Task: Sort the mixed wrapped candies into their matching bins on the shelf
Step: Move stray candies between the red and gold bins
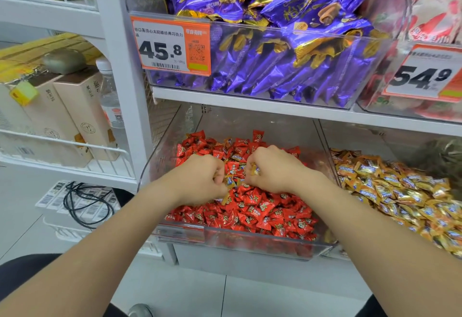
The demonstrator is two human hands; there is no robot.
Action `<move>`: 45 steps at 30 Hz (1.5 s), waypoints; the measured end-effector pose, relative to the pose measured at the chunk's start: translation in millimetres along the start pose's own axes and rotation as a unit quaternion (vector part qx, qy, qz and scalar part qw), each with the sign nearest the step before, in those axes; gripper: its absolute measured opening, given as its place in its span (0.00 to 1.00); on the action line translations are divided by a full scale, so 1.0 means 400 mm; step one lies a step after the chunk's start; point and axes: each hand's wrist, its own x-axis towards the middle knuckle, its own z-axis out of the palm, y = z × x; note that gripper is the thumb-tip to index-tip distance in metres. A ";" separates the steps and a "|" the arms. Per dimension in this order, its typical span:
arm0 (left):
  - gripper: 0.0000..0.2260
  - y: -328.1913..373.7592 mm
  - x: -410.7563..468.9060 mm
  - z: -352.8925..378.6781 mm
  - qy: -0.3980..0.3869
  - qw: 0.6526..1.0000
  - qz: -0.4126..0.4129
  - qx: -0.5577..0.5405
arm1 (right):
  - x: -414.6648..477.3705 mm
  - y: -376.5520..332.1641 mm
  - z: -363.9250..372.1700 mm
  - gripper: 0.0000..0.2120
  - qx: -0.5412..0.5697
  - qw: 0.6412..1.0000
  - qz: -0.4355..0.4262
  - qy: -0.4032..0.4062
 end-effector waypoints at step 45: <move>0.06 -0.070 0.025 -0.004 0.079 0.995 0.049 0.048 | 0.028 -0.034 0.015 0.09 0.029 0.993 -0.070 -0.086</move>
